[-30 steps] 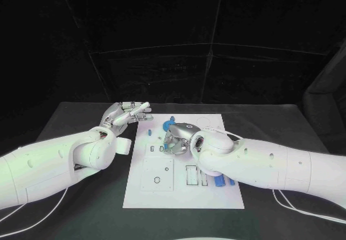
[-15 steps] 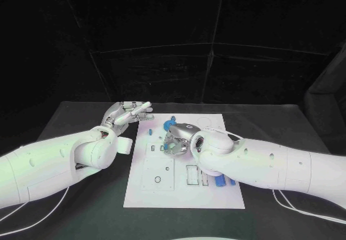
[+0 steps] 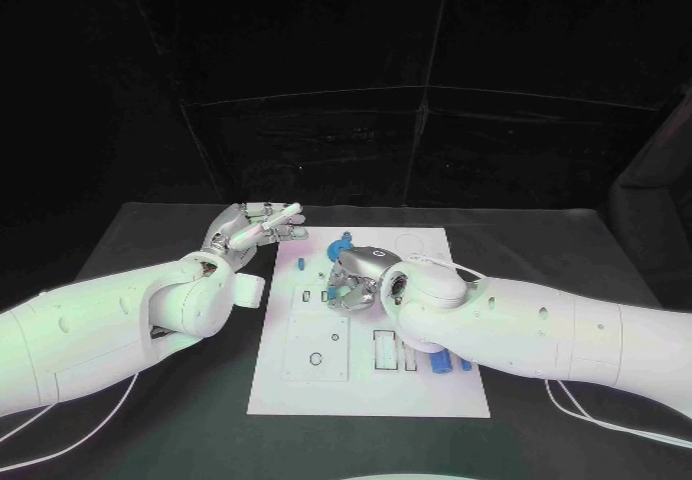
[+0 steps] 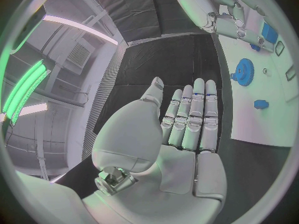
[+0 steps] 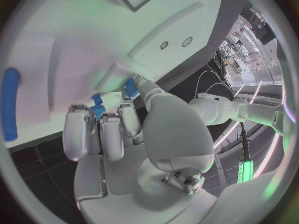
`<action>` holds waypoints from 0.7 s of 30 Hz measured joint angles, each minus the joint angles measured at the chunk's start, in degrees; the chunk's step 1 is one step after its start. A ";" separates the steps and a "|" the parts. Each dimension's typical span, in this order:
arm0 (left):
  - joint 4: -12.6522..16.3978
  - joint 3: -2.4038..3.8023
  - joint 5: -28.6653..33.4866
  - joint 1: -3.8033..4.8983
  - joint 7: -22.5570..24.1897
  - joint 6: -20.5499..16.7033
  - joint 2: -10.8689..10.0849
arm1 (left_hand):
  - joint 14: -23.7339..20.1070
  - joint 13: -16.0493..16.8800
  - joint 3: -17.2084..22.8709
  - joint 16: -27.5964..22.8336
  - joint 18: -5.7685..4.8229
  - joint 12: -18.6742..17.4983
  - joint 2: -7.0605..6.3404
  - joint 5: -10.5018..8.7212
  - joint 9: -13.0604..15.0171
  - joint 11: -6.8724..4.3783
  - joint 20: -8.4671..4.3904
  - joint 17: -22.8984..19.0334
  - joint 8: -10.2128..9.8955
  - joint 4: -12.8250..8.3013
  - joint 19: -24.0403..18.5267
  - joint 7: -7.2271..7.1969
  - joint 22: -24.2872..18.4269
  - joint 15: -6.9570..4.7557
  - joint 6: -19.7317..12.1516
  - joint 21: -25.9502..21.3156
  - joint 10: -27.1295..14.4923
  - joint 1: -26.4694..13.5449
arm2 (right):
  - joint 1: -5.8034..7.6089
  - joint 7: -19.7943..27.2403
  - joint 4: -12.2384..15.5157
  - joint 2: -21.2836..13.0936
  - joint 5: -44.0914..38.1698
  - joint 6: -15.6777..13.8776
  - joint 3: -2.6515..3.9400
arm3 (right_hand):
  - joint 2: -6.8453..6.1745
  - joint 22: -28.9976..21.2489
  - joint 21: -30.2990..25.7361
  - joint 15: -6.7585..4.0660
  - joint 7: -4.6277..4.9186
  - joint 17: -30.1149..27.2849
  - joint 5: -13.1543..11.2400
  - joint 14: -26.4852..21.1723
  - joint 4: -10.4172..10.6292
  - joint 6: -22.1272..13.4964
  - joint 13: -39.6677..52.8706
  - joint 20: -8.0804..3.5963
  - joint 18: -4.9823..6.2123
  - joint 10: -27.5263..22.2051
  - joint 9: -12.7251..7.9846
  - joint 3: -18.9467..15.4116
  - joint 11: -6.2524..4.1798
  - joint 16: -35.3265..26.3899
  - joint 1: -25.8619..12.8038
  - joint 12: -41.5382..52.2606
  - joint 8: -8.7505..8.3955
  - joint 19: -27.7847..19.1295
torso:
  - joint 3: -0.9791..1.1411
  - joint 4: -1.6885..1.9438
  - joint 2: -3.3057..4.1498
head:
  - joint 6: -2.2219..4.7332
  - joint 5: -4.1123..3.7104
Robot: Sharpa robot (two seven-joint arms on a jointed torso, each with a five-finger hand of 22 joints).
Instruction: Assemble the parts on the task board
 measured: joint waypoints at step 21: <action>-0.13 0.01 -4.17 0.01 -3.68 -0.12 -1.15 | 20.22 2.38 -2.15 25.86 -0.02 3.03 0.84 0.17 0.31 -6.28 -8.05 21.85 0.00 -0.90 18.22 -4.57 6.53 -7.83 5.44 13.74 16.03 -0.96 | 0.00 10.98 8.35 -9.58 4.01 -13.58 -0.13 | 0.95 -6.48 -3.43 1.95 1.71 0.04 4.39 -0.11 7.95 -7.87 -5.80 2.03 0.48 -6.11 0.45 -16.08 1.81 -2.47 4.74 -5.50 1.71 -3.31 | 0.07 -0.04 -0.08 | 0.13 0.47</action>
